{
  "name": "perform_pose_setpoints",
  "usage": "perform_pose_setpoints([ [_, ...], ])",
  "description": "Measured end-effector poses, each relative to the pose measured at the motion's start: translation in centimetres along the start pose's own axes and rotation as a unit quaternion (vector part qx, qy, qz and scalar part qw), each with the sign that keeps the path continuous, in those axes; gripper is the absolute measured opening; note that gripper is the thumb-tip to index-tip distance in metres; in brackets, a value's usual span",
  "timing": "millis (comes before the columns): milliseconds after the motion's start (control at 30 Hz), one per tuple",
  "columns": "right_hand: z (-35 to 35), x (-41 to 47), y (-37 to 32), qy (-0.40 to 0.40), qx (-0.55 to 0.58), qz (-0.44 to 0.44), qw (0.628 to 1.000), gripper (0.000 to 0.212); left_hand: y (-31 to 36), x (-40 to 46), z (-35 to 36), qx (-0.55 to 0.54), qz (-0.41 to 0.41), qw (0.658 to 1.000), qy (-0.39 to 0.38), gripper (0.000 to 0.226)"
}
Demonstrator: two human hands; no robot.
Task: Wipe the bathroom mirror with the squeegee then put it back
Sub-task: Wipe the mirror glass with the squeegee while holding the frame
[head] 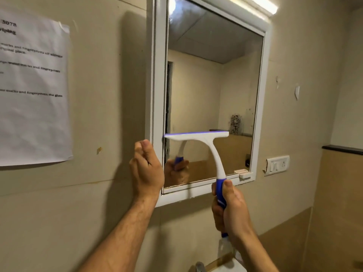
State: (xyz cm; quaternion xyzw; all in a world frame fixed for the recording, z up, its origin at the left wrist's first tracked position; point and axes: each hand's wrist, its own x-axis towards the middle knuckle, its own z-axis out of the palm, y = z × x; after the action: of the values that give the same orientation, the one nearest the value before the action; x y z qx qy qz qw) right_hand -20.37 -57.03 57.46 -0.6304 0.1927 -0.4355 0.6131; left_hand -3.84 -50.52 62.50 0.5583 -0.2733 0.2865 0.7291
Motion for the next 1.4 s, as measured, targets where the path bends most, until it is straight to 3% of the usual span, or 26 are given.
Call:
perform_pose_setpoints([
  [167, 0.6, 0.5, -0.1, -0.005, 0.005, -0.019, 1.000, 0.049, -0.3, 0.1, -0.1, 0.015, -0.002, 1.000, -0.007, 0.047],
  [400, 0.3, -2.9, 5.0, 0.002, 0.017, 0.032, 0.999, 0.050, 0.5, -0.4, -0.3, -0.008, -0.023, 1.000, -0.014, 0.042],
  [700, 0.8, -0.6, 2.6, -0.001, 0.008, -0.010, 1.000, 0.047, 0.0, -0.2, -0.3, 0.004, -0.017, 1.000, -0.017, 0.044],
  [967, 0.0, -4.6, 7.4, 0.022, 0.014, 0.074, 0.997, 0.047, 0.4, -0.5, -0.4, -0.005, -0.022, 0.999, -0.028, 0.043],
  [1233, 0.6, -1.0, 1.9, 0.008, 0.002, -0.002, 1.000, 0.045, 0.2, -0.2, -0.4, 0.005, -0.016, 0.999, -0.031, 0.046],
  [1400, 0.2, -1.6, 3.4, -0.002, -0.006, 0.010, 1.000, 0.043, -0.3, 0.0, -0.3, 0.004, -0.024, 0.999, -0.042, 0.055],
])
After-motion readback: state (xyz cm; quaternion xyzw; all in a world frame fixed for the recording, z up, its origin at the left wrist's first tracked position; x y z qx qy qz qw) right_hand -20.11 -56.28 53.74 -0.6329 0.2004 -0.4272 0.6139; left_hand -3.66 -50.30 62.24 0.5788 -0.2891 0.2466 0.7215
